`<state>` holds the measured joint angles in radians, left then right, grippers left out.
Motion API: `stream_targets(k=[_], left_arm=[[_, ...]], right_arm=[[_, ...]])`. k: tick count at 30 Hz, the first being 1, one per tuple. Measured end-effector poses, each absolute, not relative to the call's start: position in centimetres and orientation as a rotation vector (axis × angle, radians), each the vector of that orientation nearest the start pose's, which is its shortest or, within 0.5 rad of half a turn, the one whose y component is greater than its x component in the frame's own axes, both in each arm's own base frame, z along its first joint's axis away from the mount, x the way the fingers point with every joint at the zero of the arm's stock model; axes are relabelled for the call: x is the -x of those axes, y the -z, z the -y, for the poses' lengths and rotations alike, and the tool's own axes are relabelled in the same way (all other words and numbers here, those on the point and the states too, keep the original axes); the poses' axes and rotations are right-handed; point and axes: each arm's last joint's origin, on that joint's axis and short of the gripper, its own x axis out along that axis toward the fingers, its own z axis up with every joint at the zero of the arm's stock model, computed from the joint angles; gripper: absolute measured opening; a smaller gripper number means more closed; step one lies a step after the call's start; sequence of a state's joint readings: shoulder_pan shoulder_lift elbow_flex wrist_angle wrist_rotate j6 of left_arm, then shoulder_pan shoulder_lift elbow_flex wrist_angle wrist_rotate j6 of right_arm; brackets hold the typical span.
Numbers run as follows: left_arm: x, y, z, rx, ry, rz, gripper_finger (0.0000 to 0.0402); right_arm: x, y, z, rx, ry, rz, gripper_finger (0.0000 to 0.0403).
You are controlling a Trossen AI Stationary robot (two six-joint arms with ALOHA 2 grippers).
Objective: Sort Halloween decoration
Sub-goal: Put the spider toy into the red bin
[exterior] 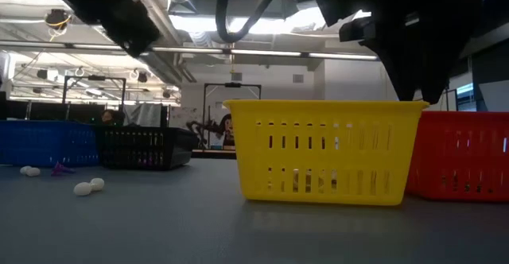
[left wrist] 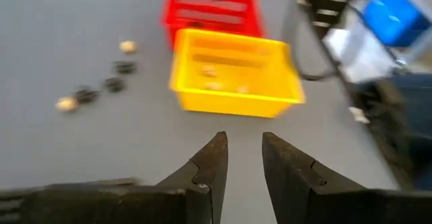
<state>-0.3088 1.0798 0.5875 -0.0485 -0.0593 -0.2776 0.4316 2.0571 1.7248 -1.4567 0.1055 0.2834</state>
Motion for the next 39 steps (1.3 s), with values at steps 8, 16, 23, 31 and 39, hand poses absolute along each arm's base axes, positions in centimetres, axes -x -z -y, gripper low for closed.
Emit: stream_targets(k=[8,16,23,31,39], left_arm=[[-20.2,-21.5,12.7,0.093,0.263,-0.528,0.0081],[-18.9,-19.0,17.1,0.229,0.247,-0.594,0.0080],[-18.5,-16.4,18.6,0.395,0.222,-0.752,0.0080],[-19.0,-14.4,18.8,0.508,0.121,-0.833,0.0096],[-19.1,-13.6,18.7,0.497,0.082,-0.840,0.0147]], right_arm=[[-34.1,-21.9,-15.4,0.267,0.012,-1.729,0.0138],[-34.3,-21.9,-15.5,0.253,0.010,-1.701,0.0138],[-34.5,-21.9,-15.5,0.254,0.000,-1.687,0.0138],[-34.5,-21.9,-15.5,0.261,0.005,-1.684,0.0138],[-34.5,-21.9,-15.5,0.262,0.005,-1.683,0.0138]])
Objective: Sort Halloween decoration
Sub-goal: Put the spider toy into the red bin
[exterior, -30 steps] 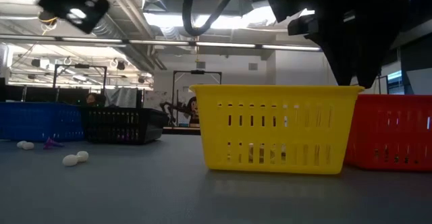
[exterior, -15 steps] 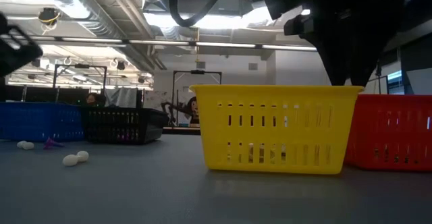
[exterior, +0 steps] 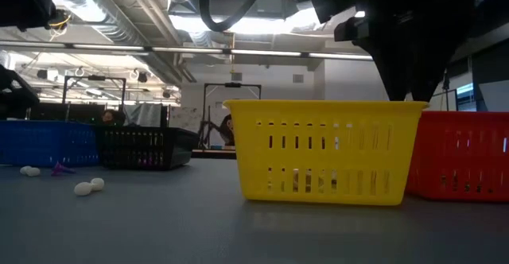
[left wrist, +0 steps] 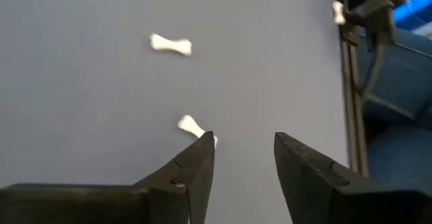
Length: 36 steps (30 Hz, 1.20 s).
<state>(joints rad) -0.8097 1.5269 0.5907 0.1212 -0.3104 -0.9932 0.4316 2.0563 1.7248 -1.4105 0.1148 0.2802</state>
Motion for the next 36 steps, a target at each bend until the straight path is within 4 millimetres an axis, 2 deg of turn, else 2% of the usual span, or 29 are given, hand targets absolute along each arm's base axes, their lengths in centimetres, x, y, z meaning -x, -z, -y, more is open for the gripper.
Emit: stream_targets(k=[5,11,26,36], left_arm=[[-19.3,-13.7,18.5,0.432,0.016,-0.757,0.0148],[-19.1,-13.7,18.7,0.408,0.026,-0.752,0.0148],[-19.3,-10.8,19.5,0.357,0.005,-0.786,0.0148],[-19.3,-10.5,19.5,0.342,-0.015,-0.776,0.0147]], right_arm=[[-34.5,-21.9,-15.5,0.261,0.005,-1.676,0.0138],[-34.5,-21.9,-15.5,0.261,0.004,-1.676,0.0138],[-34.7,-21.8,-15.6,0.253,-0.001,-1.655,0.0138],[-34.7,-21.8,-15.6,0.253,-0.002,-1.655,0.0138]])
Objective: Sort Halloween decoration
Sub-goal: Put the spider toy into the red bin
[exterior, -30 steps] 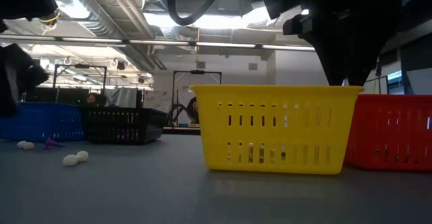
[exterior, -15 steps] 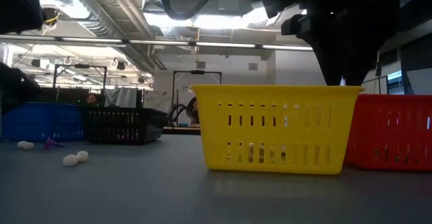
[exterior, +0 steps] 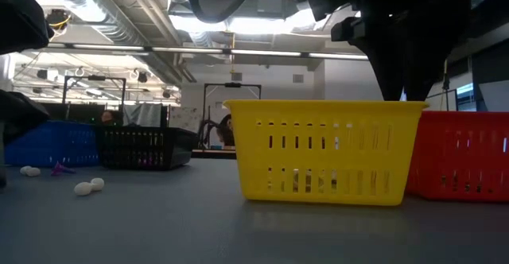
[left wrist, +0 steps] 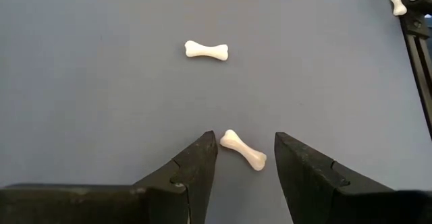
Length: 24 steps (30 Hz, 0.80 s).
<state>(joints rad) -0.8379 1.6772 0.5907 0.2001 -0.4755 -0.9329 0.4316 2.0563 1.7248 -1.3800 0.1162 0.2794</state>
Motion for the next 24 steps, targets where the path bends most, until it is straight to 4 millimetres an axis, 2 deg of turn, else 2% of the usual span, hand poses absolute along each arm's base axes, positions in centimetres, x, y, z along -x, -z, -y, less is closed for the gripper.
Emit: stream_targets(k=[10,16,24], left_arm=[[-19.07,-10.19,19.22,0.297,-0.036,-0.817,0.0147],[-18.86,-10.02,19.05,0.177,0.000,-0.847,0.0147],[-18.80,-9.95,19.00,0.099,0.034,-0.853,0.0142]], right_arm=[[-34.76,-21.84,-15.64,0.251,-0.003,-1.653,0.0138],[-34.76,-21.84,-15.64,0.251,-0.003,-1.652,0.0138],[-34.76,-21.84,-15.64,0.249,-0.001,-1.652,0.0138]])
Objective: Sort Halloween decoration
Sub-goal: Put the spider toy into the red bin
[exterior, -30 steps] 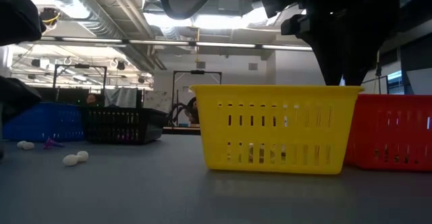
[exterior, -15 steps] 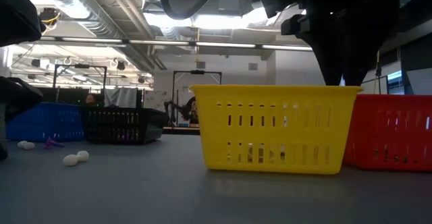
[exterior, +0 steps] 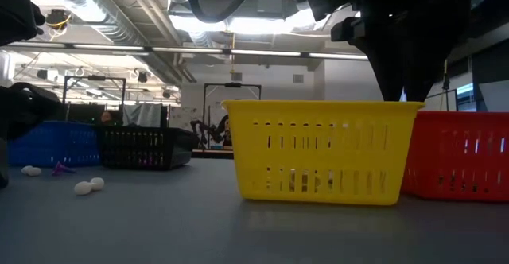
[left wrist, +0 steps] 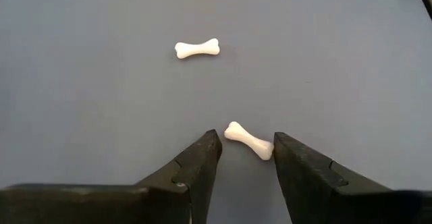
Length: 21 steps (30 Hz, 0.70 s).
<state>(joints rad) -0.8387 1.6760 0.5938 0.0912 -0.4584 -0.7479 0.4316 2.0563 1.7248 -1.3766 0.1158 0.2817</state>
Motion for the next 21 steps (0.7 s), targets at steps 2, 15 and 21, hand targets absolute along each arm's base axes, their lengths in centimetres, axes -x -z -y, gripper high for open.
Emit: stream_targets(k=[2,15,21], left_arm=[[-18.79,-9.92,18.98,0.098,0.031,-0.852,0.0134],[-18.75,-9.84,18.88,0.091,0.022,-0.851,0.0072],[-18.76,-9.84,18.86,0.091,0.020,-0.850,0.0053]], right_arm=[[-34.76,-21.84,-15.64,0.249,-0.001,-1.652,0.0138],[-34.70,-21.85,-15.61,0.261,-0.009,-1.659,0.0138],[-34.77,-21.86,-15.35,0.267,-0.003,-1.662,0.0138]])
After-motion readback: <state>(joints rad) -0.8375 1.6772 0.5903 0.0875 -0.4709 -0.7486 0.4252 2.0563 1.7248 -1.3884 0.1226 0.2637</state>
